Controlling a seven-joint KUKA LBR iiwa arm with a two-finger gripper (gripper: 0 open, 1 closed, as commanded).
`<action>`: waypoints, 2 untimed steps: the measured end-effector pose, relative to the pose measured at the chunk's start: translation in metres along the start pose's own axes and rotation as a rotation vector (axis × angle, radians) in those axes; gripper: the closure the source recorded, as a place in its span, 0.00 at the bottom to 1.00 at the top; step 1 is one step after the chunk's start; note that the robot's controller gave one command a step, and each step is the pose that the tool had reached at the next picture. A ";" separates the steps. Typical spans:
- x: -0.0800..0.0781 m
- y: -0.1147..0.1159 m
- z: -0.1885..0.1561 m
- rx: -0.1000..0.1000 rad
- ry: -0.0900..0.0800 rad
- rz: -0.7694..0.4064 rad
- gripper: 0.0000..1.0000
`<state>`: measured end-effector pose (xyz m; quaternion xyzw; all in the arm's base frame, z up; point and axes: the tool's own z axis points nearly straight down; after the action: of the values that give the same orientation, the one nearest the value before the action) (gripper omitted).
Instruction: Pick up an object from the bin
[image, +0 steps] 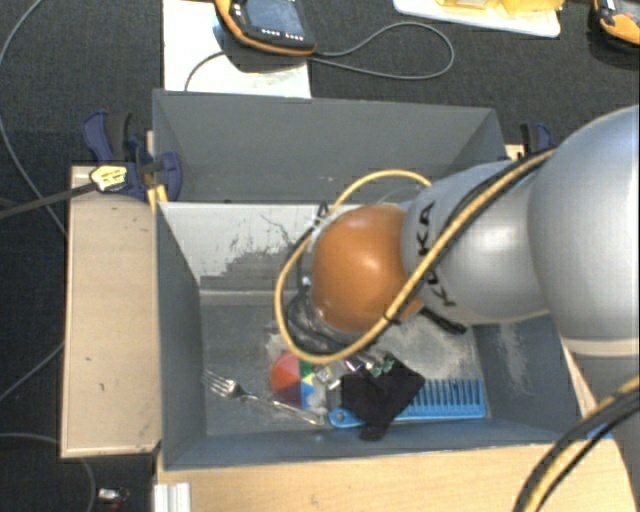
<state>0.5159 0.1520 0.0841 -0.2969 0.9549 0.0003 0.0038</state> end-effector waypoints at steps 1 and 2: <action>0.040 0.007 0.011 0.000 -0.002 0.002 0.00; 0.035 0.005 -0.028 -0.003 0.005 -0.136 0.00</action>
Offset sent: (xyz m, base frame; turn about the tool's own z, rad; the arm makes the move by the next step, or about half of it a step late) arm -0.0211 -0.0142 0.0983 -0.3687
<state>0.4837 0.1363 0.1116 -0.3612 0.9325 0.0006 0.0012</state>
